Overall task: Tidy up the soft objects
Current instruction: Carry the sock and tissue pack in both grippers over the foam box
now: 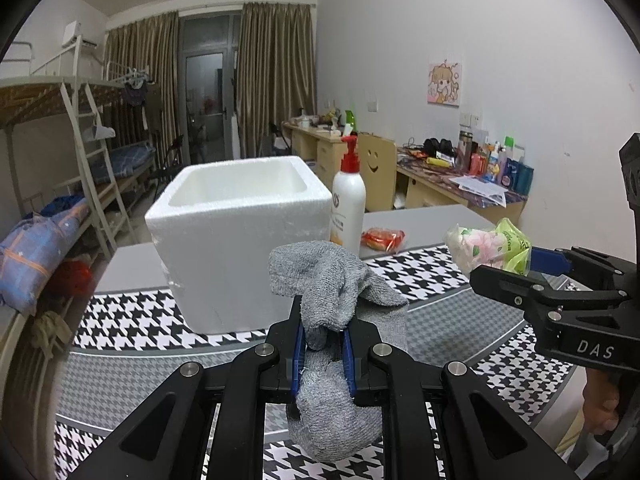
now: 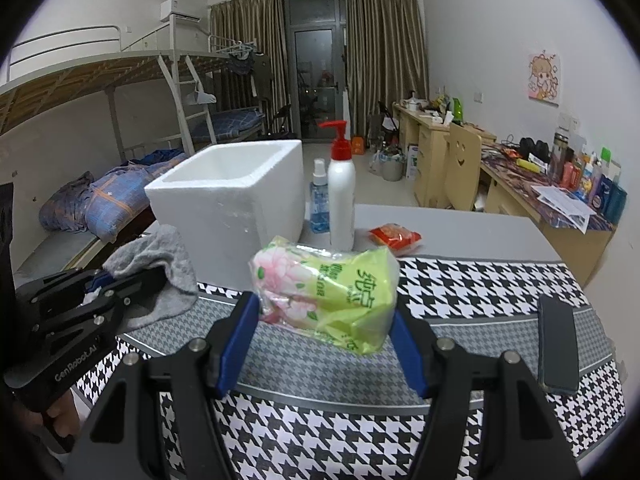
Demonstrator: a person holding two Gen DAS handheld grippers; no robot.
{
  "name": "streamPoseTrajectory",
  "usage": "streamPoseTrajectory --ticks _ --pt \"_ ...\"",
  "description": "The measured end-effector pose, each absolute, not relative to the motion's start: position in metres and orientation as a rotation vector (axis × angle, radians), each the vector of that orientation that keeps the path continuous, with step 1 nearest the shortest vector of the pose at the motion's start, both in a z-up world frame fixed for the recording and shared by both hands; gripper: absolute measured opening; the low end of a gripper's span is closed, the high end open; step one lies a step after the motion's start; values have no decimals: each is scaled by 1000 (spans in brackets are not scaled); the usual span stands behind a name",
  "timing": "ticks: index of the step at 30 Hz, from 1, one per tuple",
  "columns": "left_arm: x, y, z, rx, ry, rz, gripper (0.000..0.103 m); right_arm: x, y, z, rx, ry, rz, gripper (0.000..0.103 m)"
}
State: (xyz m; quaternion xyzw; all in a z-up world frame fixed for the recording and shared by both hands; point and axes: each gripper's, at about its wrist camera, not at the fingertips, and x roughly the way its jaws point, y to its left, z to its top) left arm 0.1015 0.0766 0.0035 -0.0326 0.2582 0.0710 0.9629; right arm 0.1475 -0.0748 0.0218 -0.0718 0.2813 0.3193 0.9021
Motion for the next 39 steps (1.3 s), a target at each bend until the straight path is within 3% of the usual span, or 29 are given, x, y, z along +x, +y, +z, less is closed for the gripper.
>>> streamPoseTrajectory --ticks 39 --pt "113 105 60 -44 400 215 17 148 -38 71 -158 480 750 69"
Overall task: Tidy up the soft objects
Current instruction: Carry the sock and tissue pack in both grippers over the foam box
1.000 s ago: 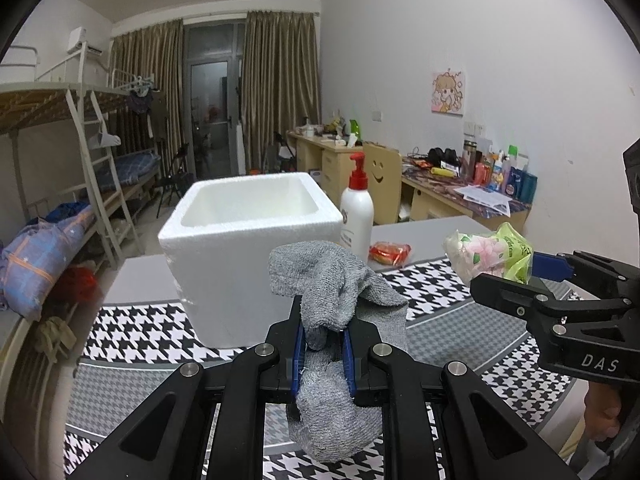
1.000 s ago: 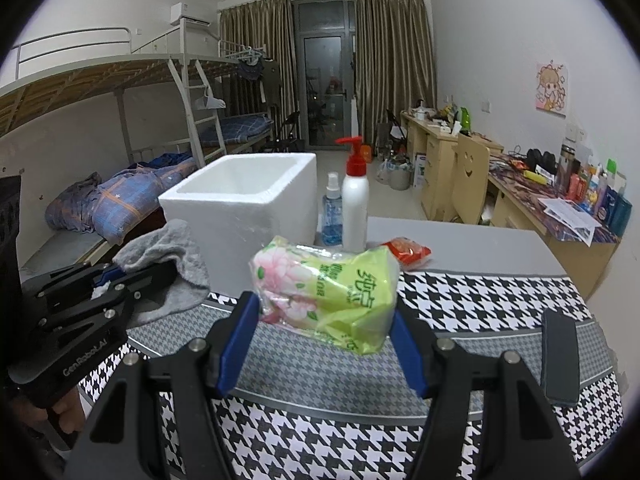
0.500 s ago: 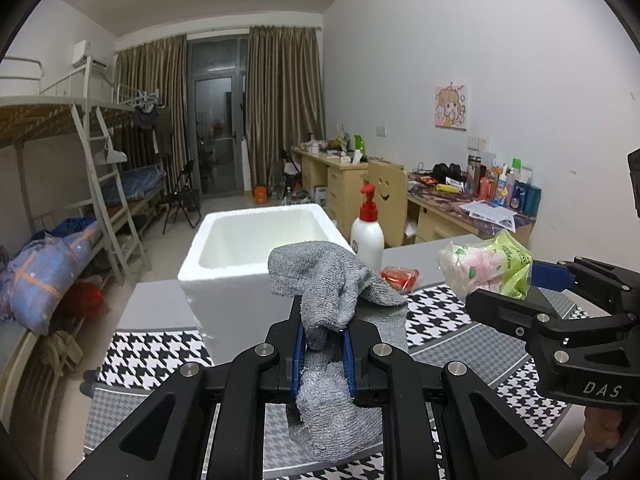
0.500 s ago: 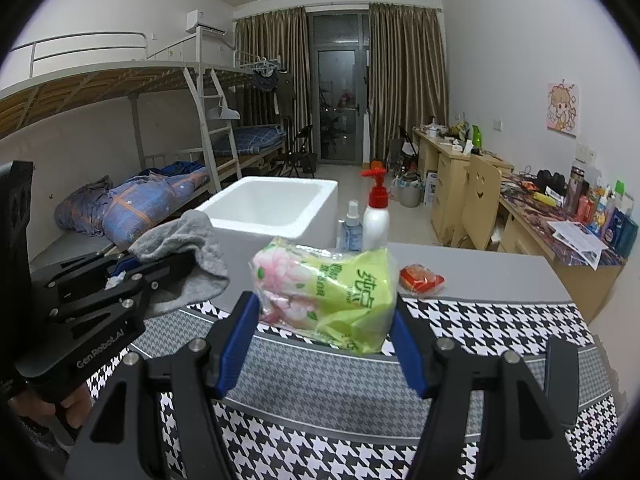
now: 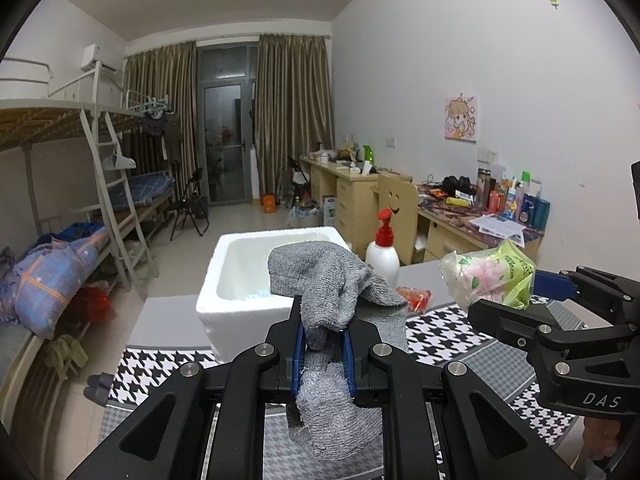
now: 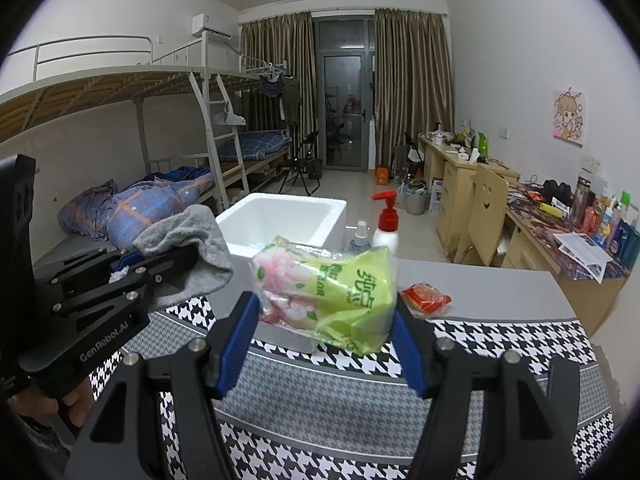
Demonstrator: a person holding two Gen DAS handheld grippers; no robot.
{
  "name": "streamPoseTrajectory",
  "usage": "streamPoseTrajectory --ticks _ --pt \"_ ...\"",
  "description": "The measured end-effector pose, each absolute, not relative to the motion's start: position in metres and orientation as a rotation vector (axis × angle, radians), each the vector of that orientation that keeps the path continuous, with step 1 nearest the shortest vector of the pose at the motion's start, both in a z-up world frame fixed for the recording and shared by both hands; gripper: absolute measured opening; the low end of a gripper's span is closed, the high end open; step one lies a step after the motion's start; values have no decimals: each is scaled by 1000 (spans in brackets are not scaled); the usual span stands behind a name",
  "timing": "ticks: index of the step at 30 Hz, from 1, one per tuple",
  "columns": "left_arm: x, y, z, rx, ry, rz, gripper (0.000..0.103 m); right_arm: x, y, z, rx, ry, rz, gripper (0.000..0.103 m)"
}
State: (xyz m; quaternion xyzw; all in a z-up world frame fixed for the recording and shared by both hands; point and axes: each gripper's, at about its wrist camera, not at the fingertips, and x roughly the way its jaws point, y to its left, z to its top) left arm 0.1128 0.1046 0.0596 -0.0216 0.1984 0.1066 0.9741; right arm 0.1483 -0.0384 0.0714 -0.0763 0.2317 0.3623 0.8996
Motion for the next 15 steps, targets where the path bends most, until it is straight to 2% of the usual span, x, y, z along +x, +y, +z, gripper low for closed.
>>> streamPoseTrajectory --ticks 15 --pt "124 122 71 -53 372 249 17 153 -21 82 -169 457 773 69"
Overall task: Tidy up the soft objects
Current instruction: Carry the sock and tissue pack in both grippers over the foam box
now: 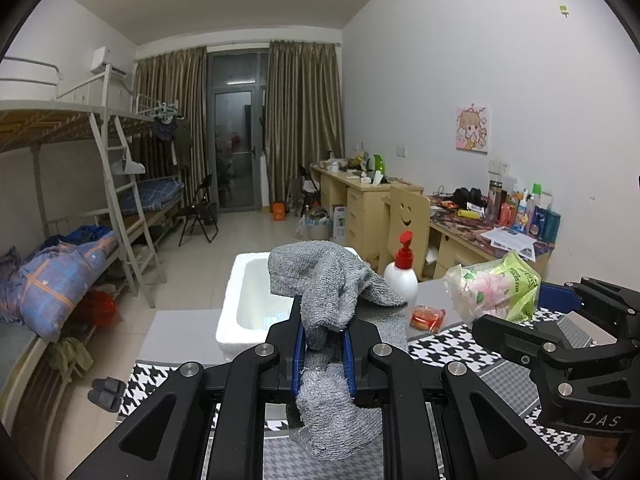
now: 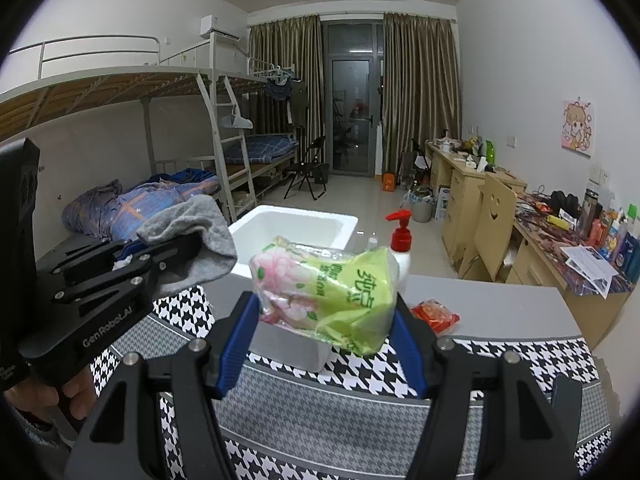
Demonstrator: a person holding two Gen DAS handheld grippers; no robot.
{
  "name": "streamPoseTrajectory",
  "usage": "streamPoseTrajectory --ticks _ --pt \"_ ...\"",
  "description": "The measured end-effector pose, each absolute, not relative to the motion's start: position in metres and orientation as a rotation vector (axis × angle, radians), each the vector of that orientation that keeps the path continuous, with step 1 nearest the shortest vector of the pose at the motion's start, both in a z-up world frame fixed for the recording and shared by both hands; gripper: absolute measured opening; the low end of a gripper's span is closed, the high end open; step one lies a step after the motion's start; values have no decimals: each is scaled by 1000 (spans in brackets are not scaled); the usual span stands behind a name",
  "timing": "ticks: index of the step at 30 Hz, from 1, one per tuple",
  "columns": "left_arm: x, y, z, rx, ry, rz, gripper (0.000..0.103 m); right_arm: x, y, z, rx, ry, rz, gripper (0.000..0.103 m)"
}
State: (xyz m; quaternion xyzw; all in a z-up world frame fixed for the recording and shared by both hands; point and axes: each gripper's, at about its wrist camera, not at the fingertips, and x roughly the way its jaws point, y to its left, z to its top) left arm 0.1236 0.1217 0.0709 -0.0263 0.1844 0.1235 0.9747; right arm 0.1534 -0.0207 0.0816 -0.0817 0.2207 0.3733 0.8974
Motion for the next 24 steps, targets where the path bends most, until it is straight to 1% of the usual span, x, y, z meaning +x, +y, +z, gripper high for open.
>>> streamPoseTrajectory --ticks 24 --pt "156 143 78 -42 381 299 17 176 5 92 -157 463 782 69"
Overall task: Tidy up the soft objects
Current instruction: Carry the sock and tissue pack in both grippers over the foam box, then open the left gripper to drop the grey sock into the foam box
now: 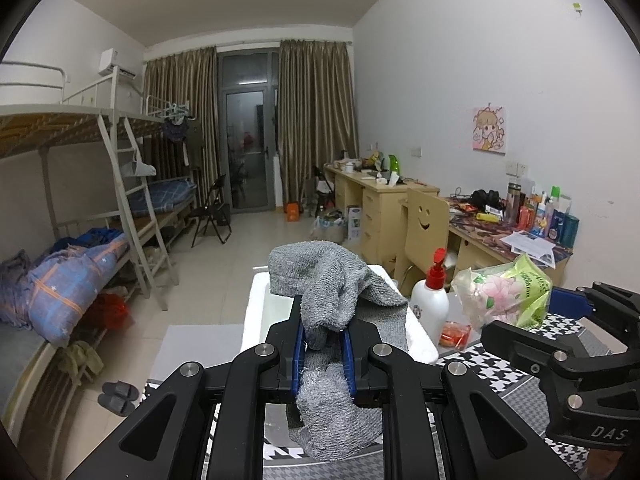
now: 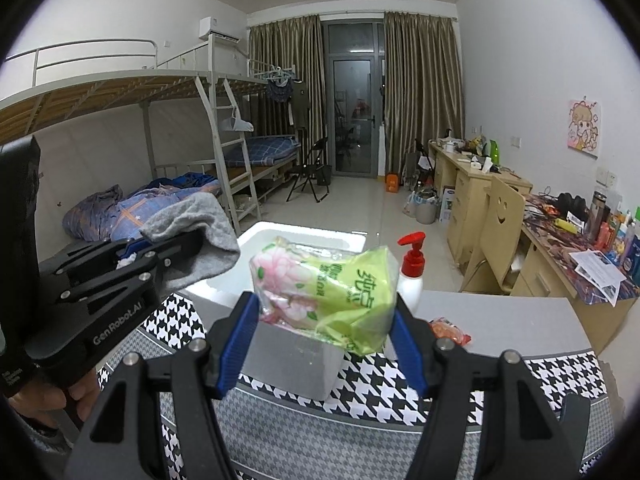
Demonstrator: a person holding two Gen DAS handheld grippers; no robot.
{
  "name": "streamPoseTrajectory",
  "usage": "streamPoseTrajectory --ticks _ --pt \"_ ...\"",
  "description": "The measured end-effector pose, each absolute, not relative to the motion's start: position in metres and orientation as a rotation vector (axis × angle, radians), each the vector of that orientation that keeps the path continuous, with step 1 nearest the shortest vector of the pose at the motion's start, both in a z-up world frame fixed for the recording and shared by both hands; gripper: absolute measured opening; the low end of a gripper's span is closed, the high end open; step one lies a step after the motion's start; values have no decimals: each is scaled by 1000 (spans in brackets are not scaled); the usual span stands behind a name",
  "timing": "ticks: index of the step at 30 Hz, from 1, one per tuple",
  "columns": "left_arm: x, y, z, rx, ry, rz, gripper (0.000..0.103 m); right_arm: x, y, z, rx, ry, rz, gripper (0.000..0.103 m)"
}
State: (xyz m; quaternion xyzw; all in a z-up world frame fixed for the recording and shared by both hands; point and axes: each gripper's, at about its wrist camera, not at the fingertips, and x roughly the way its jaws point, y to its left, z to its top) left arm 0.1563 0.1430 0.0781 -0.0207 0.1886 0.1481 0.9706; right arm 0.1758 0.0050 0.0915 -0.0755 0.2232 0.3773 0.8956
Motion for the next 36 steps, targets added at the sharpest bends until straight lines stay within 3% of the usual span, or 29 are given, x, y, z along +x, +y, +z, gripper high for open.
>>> streamPoseTrajectory --ticks 36 --pt "230 179 60 -101 495 281 19 219 34 90 -150 497 760 69"
